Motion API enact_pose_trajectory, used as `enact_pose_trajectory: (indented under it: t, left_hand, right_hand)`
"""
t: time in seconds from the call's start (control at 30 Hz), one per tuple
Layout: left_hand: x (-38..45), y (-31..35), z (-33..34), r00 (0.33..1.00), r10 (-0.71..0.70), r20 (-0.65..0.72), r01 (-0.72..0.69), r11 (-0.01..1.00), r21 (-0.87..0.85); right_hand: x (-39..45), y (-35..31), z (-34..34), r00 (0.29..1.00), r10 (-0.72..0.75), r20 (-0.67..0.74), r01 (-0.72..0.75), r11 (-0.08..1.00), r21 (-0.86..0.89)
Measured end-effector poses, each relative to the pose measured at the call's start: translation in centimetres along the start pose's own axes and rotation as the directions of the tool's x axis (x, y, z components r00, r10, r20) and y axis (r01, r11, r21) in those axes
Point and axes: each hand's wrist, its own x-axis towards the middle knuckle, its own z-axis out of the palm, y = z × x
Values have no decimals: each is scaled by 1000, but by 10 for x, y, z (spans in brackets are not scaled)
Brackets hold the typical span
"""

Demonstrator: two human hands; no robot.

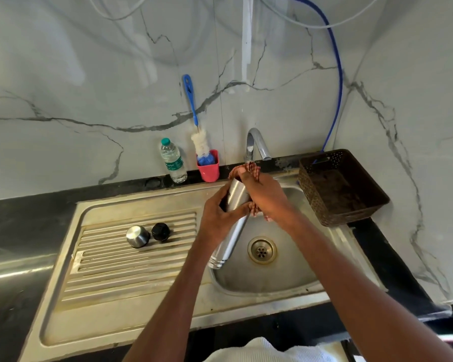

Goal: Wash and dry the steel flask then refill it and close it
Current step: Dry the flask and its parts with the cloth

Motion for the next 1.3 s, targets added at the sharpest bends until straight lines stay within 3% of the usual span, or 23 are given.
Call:
enact_pose_trajectory:
  t: [0.13,0.2,0.3,0.4,0.53,0.63,0.77,0.87,1.0,1.07,1.2,1.3]
  left_hand:
    - [-13,4,10,994,-86,-70,67,968,-241]
    - [-13,7,14,972,-205,-114,139,896,-422]
    - [-4,13,13,910,-358,-209,167,779,-605]
    - [1,10,6,834,-459,-306,137,710,-690]
    - [7,-1,-16,685,-600,-412,47,601,-798]
    - [10,-1,-42,591,-629,-505,-89,572,-815]
    - [-2,-11,-65,504,-630,-591,-163,602,-781]
    - [-20,-14,-81,526,-533,-663,-139,715,-685]
    - [-46,-13,-109,643,-268,-718,-52,919,-390]
    - [-58,-11,-123,666,-134,-734,-4,983,-183]
    - [-78,-3,-148,645,-32,-764,33,999,-14]
    - [-93,-2,-169,601,-30,-799,77,997,20]
  right_hand:
    - [-5,5,5,991,136,-4,-131,955,265]
    - [-13,7,15,973,212,95,-233,879,417]
    - [-29,21,37,959,197,202,-273,829,488]
    - [-39,35,44,944,218,248,-310,845,437]
    - [-45,53,27,815,379,438,-515,820,250]
    - [-42,71,18,786,450,423,-556,815,166]
    - [-36,72,20,769,548,328,-639,654,405]
    - [-33,63,34,757,597,267,-636,579,510]
    - [-35,56,62,792,565,233,-602,655,458]
    - [-39,50,79,828,507,238,-560,736,381]
    - [-46,31,110,881,370,294,-446,856,261]
    - [-51,15,130,870,289,399,-415,867,276]
